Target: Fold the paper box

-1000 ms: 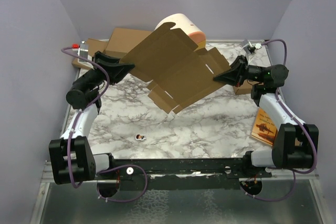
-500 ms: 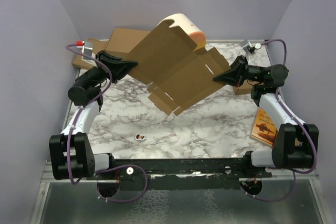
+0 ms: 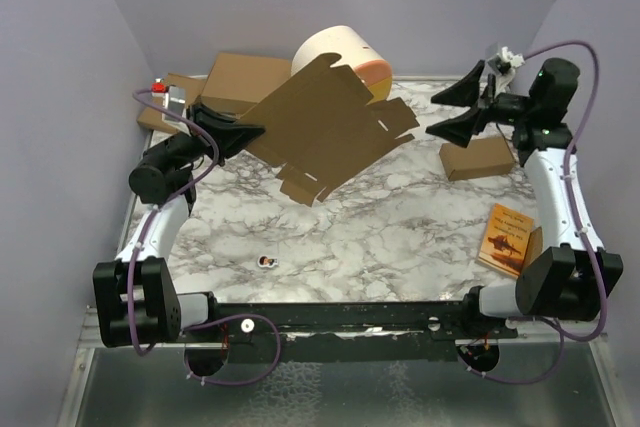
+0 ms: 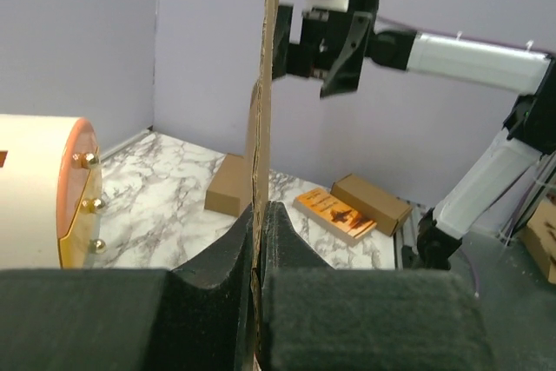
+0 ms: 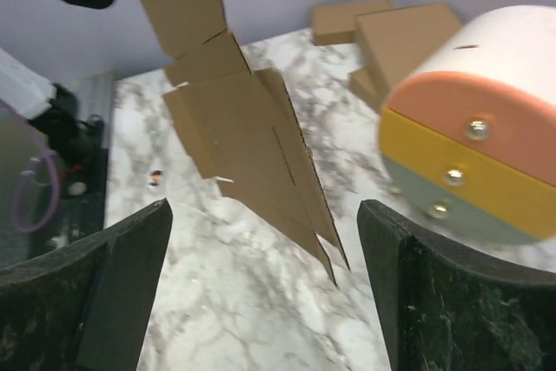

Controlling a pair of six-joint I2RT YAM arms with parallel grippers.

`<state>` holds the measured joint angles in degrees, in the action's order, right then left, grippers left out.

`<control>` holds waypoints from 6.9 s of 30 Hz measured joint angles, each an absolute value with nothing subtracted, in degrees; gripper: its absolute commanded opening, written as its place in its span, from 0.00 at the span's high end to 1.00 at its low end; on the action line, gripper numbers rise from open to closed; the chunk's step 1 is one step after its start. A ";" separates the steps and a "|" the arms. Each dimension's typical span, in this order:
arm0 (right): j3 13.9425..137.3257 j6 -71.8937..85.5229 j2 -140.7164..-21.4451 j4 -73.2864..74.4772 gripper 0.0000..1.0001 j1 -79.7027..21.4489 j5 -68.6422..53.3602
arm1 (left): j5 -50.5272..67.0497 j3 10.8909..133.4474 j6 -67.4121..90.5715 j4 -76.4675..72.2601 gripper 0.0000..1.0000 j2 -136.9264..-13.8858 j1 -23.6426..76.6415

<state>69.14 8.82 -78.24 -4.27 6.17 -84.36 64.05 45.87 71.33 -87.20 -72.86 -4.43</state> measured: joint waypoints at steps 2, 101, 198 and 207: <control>75.85 -2.76 -78.61 8.73 0.11 7.97 -82.63 | 64.77 44.25 69.58 -86.54 1.00 -71.59 -4.43; 84.88 -61.73 -88.44 58.98 0.72 -13.19 -77.76 | 74.50 41.56 51.27 -71.59 1.00 -61.25 2.39; 79.20 -20.05 -73.56 36.27 0.07 12.27 -80.71 | 62.13 55.02 23.40 -23.40 1.00 -52.12 1.41; 68.66 0.21 -72.71 16.91 0.08 15.99 -83.26 | 60.38 60.64 31.90 -25.98 1.00 -55.18 0.38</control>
